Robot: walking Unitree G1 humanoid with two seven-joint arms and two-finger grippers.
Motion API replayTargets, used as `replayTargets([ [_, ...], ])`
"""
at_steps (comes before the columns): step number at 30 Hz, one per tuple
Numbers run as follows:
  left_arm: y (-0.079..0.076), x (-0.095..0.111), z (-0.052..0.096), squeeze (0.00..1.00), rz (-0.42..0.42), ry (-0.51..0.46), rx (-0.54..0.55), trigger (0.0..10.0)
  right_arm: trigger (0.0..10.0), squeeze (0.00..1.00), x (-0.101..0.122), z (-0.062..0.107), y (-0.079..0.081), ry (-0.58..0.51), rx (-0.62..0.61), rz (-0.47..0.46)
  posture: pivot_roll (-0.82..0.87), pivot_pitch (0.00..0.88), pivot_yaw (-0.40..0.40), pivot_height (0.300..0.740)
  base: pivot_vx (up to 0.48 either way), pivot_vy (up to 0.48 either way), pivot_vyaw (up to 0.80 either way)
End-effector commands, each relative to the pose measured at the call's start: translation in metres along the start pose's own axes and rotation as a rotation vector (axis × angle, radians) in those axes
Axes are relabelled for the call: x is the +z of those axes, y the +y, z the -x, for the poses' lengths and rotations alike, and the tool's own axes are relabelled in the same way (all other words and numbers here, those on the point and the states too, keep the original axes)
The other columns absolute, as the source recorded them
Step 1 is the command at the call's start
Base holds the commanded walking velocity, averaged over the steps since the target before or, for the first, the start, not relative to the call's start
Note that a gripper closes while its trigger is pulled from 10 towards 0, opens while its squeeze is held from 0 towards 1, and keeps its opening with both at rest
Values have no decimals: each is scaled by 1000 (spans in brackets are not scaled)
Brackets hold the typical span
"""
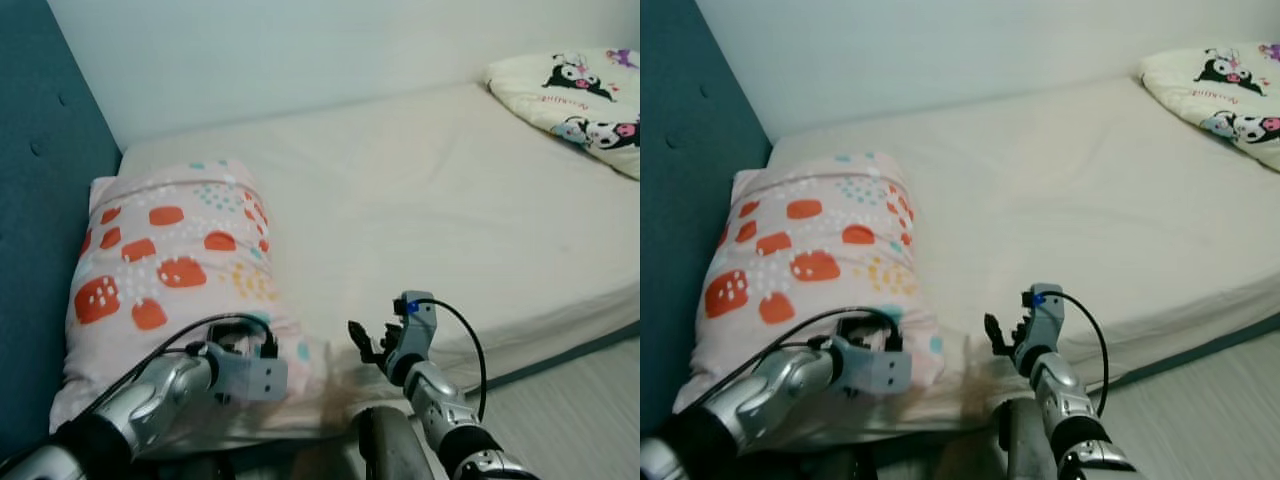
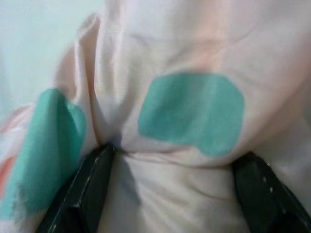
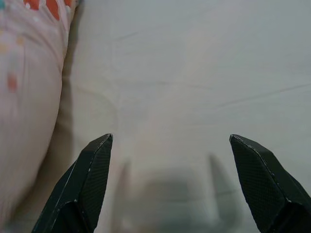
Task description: Clean up the room
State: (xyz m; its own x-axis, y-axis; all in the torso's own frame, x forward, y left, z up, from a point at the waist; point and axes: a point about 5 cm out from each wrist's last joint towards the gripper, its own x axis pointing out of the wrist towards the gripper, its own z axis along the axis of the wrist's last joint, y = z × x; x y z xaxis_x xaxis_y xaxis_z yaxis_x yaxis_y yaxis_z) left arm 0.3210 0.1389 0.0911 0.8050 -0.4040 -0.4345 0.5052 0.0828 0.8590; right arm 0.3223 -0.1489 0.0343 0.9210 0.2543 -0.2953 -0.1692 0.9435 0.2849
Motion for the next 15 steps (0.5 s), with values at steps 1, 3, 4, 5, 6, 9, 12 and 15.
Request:
replayTargets([
  [1,15,-7,-3,0,25,33,84,10000,10000,0,-4,2,0,2,-7,-21,-137,129,21,595,0,0,0],
  [3,19,-4,-6,0,27,23,95,10000,10000,0,-3,2,-1,1,-10,-21,-138,130,21,595,0,0,0],
  [4,19,-4,-6,0,27,23,95,10000,10000,0,-3,2,-1,1,-10,-21,-138,130,21,595,0,0,0],
  [5,22,-2,-8,0,23,20,105,10000,10000,0,-3,2,-2,1,-12,-21,-141,131,22,595,0,0,0],
  [6,22,-2,-8,0,23,20,105,10000,10000,0,-3,2,-2,1,-12,-21,-141,131,22,595,0,0,0],
  [9,24,-2,-11,0,19,17,116,10000,10000,0,-4,3,-2,1,-14,-21,-140,133,21,595,0,0,0],
  [12,20,-7,-13,0,17,26,118,10000,10000,0,-4,3,-2,2,-15,-22,-138,133,21,595,0,0,0],
  [15,6,-21,-10,0,22,64,80,10000,10000,0,-6,3,-2,7,-14,-21,-136,133,18,595,0,0,0],
])
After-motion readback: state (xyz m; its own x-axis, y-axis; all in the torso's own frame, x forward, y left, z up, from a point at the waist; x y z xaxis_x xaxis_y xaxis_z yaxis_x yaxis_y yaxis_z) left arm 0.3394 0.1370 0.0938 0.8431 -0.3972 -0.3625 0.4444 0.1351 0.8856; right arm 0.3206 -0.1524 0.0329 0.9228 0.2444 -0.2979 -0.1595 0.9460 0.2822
